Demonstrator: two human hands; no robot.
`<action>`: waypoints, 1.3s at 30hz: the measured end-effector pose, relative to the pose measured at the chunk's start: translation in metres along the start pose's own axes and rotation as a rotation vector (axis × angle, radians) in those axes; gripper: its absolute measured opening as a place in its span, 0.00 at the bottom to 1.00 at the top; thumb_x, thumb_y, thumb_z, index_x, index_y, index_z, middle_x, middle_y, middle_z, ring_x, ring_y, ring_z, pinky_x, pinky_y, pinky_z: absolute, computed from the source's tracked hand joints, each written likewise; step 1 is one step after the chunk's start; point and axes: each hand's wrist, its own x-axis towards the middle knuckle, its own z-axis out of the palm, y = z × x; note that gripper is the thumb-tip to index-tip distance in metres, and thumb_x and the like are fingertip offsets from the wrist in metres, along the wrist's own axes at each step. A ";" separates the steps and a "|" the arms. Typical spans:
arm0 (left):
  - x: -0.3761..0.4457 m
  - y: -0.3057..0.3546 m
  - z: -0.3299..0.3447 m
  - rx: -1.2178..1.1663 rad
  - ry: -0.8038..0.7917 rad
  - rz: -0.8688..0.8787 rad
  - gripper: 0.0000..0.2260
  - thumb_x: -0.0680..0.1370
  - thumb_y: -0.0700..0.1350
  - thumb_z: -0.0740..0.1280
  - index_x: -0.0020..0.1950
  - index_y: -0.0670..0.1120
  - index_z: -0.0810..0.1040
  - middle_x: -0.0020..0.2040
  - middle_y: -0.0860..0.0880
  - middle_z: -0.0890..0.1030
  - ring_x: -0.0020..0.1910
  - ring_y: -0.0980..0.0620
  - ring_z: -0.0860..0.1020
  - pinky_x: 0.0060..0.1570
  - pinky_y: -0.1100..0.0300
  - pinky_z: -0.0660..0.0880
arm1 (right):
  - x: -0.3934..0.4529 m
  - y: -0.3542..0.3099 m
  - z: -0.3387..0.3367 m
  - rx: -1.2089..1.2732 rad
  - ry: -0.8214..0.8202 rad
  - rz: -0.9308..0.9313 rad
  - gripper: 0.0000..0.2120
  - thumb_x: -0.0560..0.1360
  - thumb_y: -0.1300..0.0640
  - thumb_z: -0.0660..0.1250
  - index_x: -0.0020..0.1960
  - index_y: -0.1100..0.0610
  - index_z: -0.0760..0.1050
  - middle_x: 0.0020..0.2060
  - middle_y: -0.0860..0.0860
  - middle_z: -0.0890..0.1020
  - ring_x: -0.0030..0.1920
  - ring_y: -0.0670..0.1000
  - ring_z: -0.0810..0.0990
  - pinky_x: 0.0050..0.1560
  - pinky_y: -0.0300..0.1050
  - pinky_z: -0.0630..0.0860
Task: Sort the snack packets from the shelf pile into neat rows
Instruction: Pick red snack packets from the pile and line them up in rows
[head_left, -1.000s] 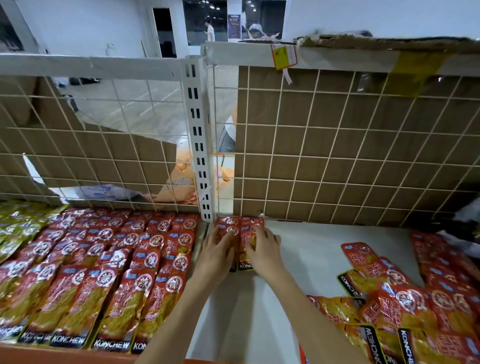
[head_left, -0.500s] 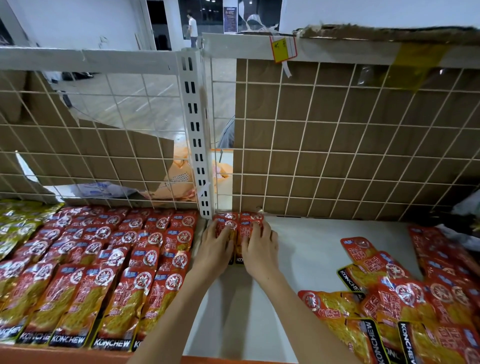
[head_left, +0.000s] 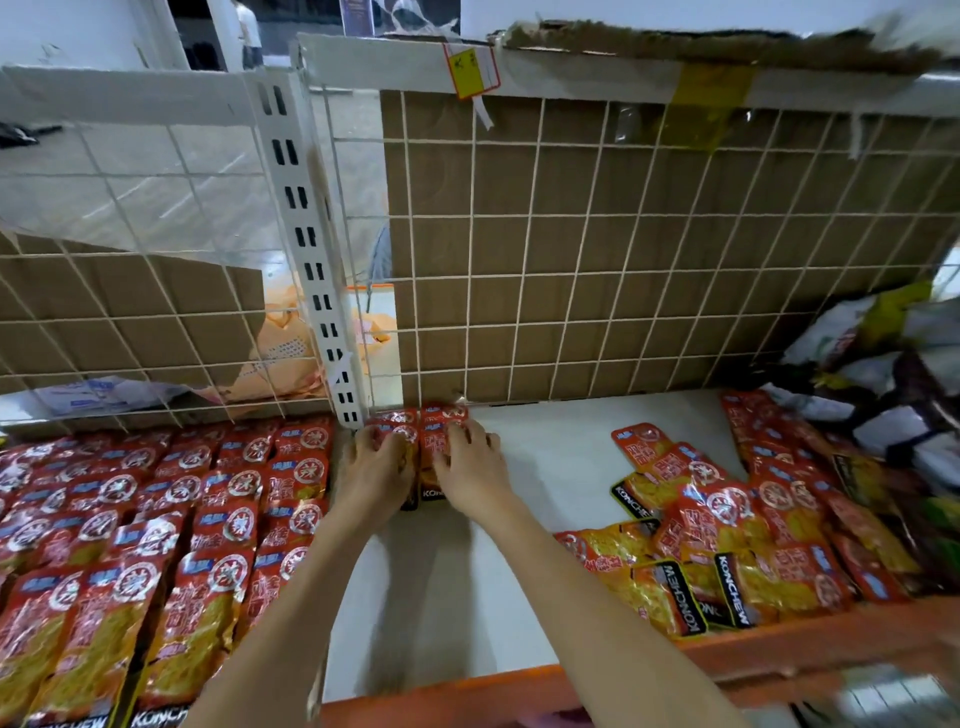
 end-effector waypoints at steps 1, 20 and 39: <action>0.000 0.003 -0.004 0.041 0.005 -0.001 0.15 0.80 0.50 0.58 0.66 0.49 0.67 0.73 0.42 0.59 0.72 0.39 0.56 0.70 0.44 0.57 | -0.002 0.001 -0.005 0.020 -0.007 -0.014 0.23 0.81 0.48 0.54 0.73 0.55 0.59 0.72 0.55 0.63 0.69 0.59 0.61 0.68 0.54 0.61; -0.027 0.213 0.084 -0.079 -0.358 0.591 0.13 0.76 0.47 0.62 0.56 0.42 0.75 0.55 0.41 0.76 0.54 0.41 0.74 0.53 0.52 0.72 | -0.166 0.165 -0.133 -0.069 0.246 0.600 0.34 0.74 0.36 0.62 0.68 0.61 0.64 0.65 0.57 0.68 0.67 0.59 0.63 0.66 0.51 0.61; -0.022 0.263 0.103 -0.219 -0.350 0.366 0.06 0.72 0.39 0.65 0.35 0.42 0.72 0.39 0.42 0.77 0.46 0.40 0.79 0.37 0.56 0.70 | -0.139 0.190 -0.148 0.198 0.310 0.678 0.35 0.68 0.46 0.74 0.67 0.62 0.66 0.60 0.58 0.75 0.60 0.59 0.74 0.61 0.54 0.72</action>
